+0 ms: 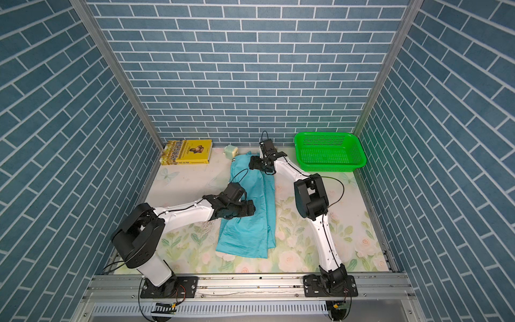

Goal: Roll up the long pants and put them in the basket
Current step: Adjust the long pant at the center of the board, then roll the long pant at the center of the board.

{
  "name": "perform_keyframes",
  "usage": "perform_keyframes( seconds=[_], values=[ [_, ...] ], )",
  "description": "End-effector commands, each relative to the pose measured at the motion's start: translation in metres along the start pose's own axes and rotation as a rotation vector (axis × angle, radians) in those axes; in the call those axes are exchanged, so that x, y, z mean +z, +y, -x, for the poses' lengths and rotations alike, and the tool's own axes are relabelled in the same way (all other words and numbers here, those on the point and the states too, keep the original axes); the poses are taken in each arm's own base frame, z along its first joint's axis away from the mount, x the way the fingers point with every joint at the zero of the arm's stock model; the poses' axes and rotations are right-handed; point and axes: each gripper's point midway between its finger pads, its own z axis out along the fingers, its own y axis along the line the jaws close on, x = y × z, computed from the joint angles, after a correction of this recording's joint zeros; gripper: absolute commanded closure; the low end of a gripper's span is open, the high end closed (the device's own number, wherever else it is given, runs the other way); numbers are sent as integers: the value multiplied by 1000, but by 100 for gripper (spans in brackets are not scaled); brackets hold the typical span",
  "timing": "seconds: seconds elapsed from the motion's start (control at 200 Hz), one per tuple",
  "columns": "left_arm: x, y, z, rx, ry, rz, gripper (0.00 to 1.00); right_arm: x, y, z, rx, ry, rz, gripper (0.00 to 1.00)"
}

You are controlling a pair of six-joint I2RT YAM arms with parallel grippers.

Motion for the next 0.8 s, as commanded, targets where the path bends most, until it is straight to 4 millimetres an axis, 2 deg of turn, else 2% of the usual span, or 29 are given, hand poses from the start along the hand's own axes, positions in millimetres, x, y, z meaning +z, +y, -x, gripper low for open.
perform_keyframes(
  seconds=[0.0, 0.025, 0.04, 0.065, 0.135, 0.245, 0.33, 0.43, 0.575, 0.65, 0.795],
  values=[
    [-13, 15, 1, 29, -18, 90, 2, -60, 5, 13, -65, -7, -33, 14],
    [-17, 19, 4, 44, -29, 117, 1, -66, 2, 8, -65, 7, -46, 14],
    [-19, 21, 5, 55, -35, 133, 0, -82, 6, 12, -72, -10, -44, 14],
    [-24, 23, 8, 71, -46, 153, 0, -93, 5, 8, -76, -4, -54, 13],
    [-39, 30, 16, 119, -84, 205, 0, -119, 1, -9, -86, 19, -76, 13],
    [-60, 30, 23, 216, -148, 201, 0, -161, -6, -53, -79, 45, -70, 13],
    [-75, 22, 20, 313, -187, 174, 0, -182, -8, -103, -63, 70, -35, 13],
    [-87, 14, 8, 393, -209, 183, 0, -193, -4, -166, -55, 123, 2, 13],
    [-95, 18, -4, 393, -225, 178, 0, -196, 1, -247, -48, 189, 2, 13],
    [-97, 18, -7, 382, -231, 149, 0, -196, 3, -277, -62, 219, -12, 12],
    [-101, 18, -11, 378, -223, 130, 0, -194, 9, -320, -111, 278, -19, 10]
  ],
)
